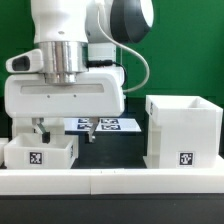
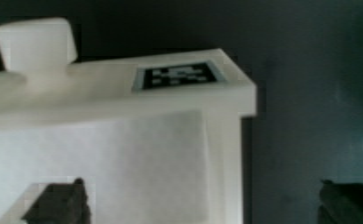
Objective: Assemble drawer
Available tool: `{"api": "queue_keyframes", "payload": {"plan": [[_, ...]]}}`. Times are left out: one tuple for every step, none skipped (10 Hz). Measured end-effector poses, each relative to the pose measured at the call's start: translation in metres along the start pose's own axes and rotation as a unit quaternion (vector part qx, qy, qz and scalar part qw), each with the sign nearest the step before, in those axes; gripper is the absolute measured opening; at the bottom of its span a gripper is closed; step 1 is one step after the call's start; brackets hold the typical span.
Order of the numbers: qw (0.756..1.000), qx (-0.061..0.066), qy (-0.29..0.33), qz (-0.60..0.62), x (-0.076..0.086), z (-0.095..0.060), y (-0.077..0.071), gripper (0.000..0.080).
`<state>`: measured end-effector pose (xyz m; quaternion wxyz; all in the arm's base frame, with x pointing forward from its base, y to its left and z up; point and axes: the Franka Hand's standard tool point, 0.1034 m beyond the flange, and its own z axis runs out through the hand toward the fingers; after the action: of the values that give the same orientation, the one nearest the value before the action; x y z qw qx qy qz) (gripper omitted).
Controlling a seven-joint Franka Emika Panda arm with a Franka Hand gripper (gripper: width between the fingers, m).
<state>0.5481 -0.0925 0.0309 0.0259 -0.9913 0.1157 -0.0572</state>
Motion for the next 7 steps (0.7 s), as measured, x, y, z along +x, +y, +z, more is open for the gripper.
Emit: {"api": "queue_keyframes", "payload": {"plan": [[1.0, -0.002, 0.001, -0.002, -0.002, 0.005, -0.001, 0.0649], [1.0, -0.006, 0.003, -0.002, -0.004, 0.011, 0.001, 0.0649], [1.0, -0.009, 0.003, -0.008, -0.005, 0.016, 0.002, 0.0649], [1.0, -0.012, 0.006, -0.012, -0.006, 0.02, 0.003, 0.0649], [1.0, -0.014, 0.007, -0.014, -0.008, 0.022, 0.002, 0.0649], [1.0, -0.016, 0.01, -0.017, -0.009, 0.023, 0.002, 0.0649], [1.0, -0.017, 0.011, -0.019, -0.01, 0.024, 0.0, 0.0649]]}}
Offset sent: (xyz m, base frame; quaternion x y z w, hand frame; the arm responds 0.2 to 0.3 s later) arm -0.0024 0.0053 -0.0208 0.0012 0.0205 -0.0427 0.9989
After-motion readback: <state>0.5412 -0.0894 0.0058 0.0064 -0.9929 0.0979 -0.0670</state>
